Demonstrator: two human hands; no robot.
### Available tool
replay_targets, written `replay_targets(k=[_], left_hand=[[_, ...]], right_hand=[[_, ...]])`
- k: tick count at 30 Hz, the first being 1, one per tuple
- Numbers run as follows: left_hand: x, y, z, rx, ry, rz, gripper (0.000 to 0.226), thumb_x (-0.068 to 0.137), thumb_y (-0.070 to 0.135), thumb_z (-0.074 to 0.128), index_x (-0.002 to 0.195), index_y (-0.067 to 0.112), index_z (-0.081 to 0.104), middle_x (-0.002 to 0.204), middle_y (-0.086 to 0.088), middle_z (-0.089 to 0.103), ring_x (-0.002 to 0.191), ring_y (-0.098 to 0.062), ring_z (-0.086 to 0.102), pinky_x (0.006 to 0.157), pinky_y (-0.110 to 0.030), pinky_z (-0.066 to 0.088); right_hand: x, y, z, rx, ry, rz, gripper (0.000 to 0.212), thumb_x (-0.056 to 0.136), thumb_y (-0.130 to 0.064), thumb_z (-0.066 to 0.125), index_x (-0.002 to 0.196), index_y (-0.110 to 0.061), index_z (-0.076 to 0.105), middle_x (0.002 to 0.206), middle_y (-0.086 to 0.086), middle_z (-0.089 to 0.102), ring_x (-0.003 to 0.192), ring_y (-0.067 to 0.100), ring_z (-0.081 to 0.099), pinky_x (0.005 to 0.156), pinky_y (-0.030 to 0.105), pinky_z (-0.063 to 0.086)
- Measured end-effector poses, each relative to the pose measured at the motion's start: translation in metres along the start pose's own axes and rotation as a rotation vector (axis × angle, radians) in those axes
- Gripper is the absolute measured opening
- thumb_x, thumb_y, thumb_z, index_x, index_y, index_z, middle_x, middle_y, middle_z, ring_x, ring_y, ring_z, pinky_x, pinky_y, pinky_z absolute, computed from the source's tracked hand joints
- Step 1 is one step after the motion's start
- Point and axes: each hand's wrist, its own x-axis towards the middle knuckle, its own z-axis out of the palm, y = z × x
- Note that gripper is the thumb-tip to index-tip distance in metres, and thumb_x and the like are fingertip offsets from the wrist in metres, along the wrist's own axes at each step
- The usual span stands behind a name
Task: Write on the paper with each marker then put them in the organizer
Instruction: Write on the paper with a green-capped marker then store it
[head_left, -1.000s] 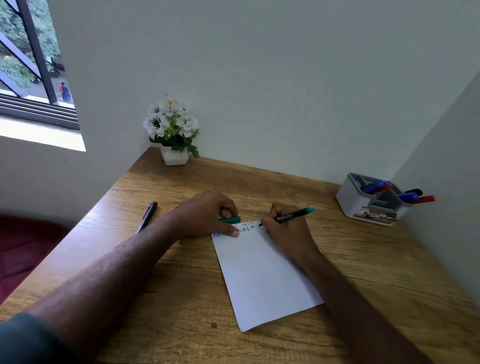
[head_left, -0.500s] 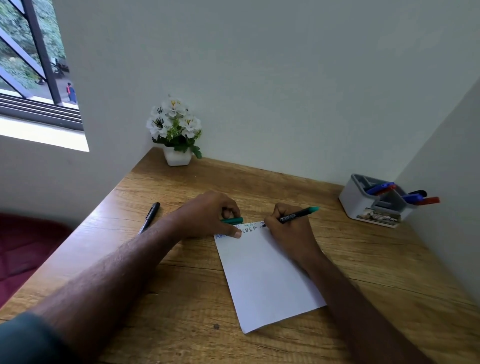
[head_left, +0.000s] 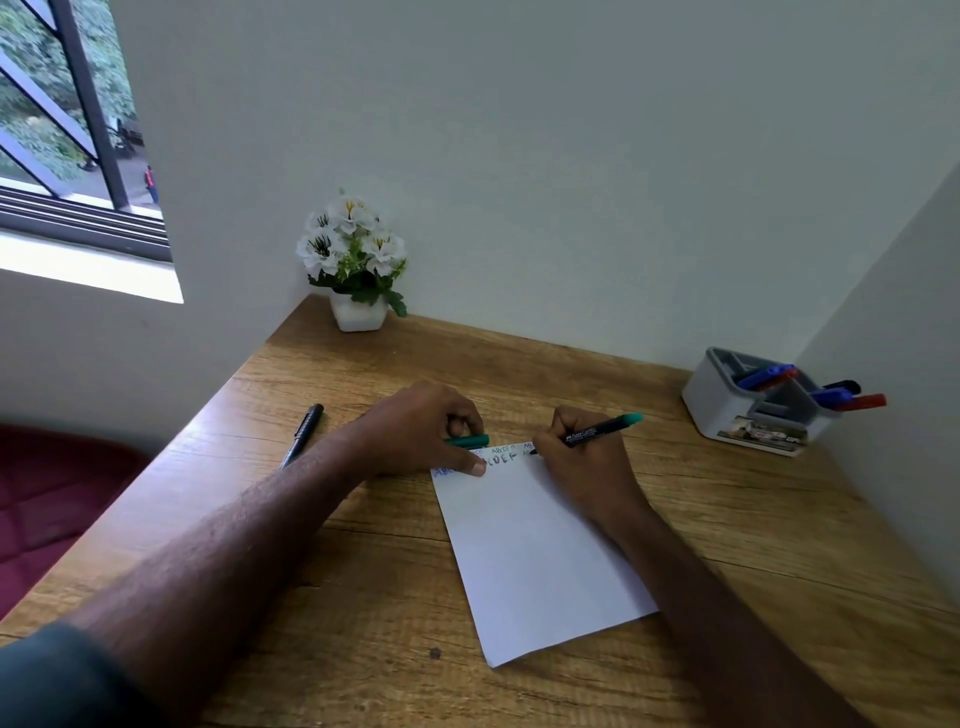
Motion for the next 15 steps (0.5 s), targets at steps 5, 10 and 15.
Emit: replay_targets(k=[5, 10, 15], left_hand=[[0.0012, -0.0001, 0.0001, -0.015, -0.010, 0.001, 0.045, 0.077, 0.047, 0.077, 0.116, 0.028, 0.067, 0.103, 0.013, 0.062, 0.091, -0.003, 0.054, 0.080, -0.030, 0.053], [0.0019, -0.0011, 0.0000, -0.020, -0.011, -0.002, 0.045, 0.077, 0.046, 0.077, 0.116, 0.027, 0.067, 0.103, 0.012, 0.063, 0.091, -0.005, 0.055, 0.077, -0.028, 0.052], [0.0023, 0.0004, 0.0002, -0.011, -0.012, 0.008, 0.044, 0.078, 0.045, 0.077, 0.117, 0.027, 0.067, 0.090, 0.022, 0.053, 0.083, 0.000, 0.050, 0.063, -0.017, 0.036]], right_hand=[[0.0013, 0.0023, -0.0005, -0.002, 0.011, 0.006, 0.038, 0.078, -0.002, 0.063, 0.055, -0.017, 0.037, 0.051, -0.007, 0.035, 0.054, 0.008, 0.031, 0.051, 0.026, 0.027], [0.0001, 0.0006, -0.0003, 0.007, 0.004, -0.001, 0.039, 0.079, 0.001, 0.063, 0.055, -0.016, 0.038, 0.050, -0.010, 0.036, 0.050, 0.003, 0.030, 0.047, 0.017, 0.026], [0.0019, 0.0030, -0.0007, -0.018, 0.020, -0.013, 0.040, 0.079, -0.001, 0.063, 0.054, -0.018, 0.038, 0.051, -0.008, 0.034, 0.052, 0.006, 0.029, 0.048, 0.022, 0.025]])
